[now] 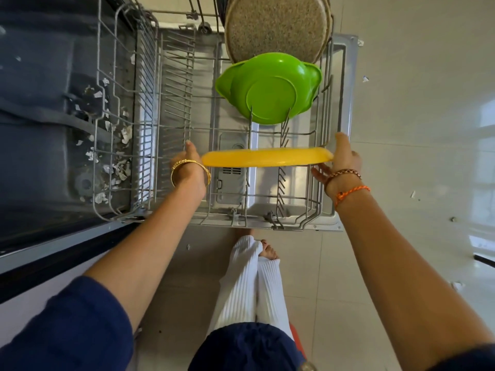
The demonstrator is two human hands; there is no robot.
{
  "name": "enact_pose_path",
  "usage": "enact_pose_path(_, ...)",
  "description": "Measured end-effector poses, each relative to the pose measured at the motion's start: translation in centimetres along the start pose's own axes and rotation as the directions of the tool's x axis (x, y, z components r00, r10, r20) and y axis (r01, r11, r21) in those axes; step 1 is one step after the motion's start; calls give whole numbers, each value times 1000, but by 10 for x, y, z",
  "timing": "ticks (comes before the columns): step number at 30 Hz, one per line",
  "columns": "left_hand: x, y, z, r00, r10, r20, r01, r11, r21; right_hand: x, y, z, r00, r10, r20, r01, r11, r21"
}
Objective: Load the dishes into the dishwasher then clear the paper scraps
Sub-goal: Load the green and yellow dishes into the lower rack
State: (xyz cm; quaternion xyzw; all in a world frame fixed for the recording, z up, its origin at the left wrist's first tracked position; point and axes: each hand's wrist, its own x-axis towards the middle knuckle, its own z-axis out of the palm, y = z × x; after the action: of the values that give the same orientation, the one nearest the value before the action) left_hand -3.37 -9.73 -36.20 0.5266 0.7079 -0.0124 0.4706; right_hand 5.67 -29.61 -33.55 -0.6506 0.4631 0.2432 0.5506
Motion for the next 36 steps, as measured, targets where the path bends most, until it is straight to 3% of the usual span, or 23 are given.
enact_pose_path(5, -16, -7, -5, 969, 214, -119, -212, 977, 34, -18, 10, -5, 989, -105, -104, 118, 985, 124)
enact_pose_path(7, -21, -13, -4, 949, 267, -169, -279, 959, -48, -21, 19, -5, 970, -173, -169, 191, 977, 98)
enact_pose_path(9, -27, -20, -5, 927, 316, -201, -345, 930, -128, -27, 28, -6, 927, -293, -234, 314, 948, 59)
enact_pose_path(11, -36, -28, -9, 866, 464, -187, -490, 862, -131, -35, 36, -10, 866, -420, -272, 449, 892, 54)
enact_pose_path(14, -49, -36, -23, 601, 797, -64, -799, 602, -13, -59, 38, -16, 798, -538, -269, 583, 803, 124)
enact_pose_path(17, -81, -35, -63, 295, 943, 150, -954, 301, -12, -108, 33, -36, 705, -674, -220, 709, 684, 175)
enact_pose_path(20, -139, -16, -114, 159, 917, 365, -979, 193, -60, -168, 29, -63, 613, -776, -148, 786, 581, 210)
enact_pose_path(24, -198, -10, -184, -70, 946, 315, -993, -37, -108, -244, 29, -85, 454, -888, -65, 871, 428, 242)
enact_pose_path(26, -228, -10, -220, -57, 986, 157, -989, -34, -144, -280, 30, -89, 332, -943, -19, 898, 310, 312)
enact_pose_path(29, -258, -21, -266, -122, 992, 16, -969, -116, -218, -332, 28, -86, 101, -992, 69, 881, 122, 456)
enact_pose_path(30, -262, -27, -285, -206, 978, -31, -957, -208, -201, -353, 29, -81, 25, -995, 101, 870, 72, 488)
enact_pose_path(31, -267, -33, -304, -233, 967, -103, -951, -248, -186, -375, 31, -78, -58, -989, 136, 856, 21, 516)
enact_pose_path(33, -281, -40, -359, -71, 958, -277, -979, -120, -165, -423, 40, -66, -195, -960, 200, 823, -49, 566)
enact_pose_path(35, -287, -44, -417, -17, 929, -370, -998, -39, -52, -476, 53, -41, -216, -934, 286, 779, 12, 627)
enact_pose_path(36, -291, -44, -427, -32, 927, -373, -999, -28, 16, -487, 55, -37, -181, -925, 333, 769, 78, 635)
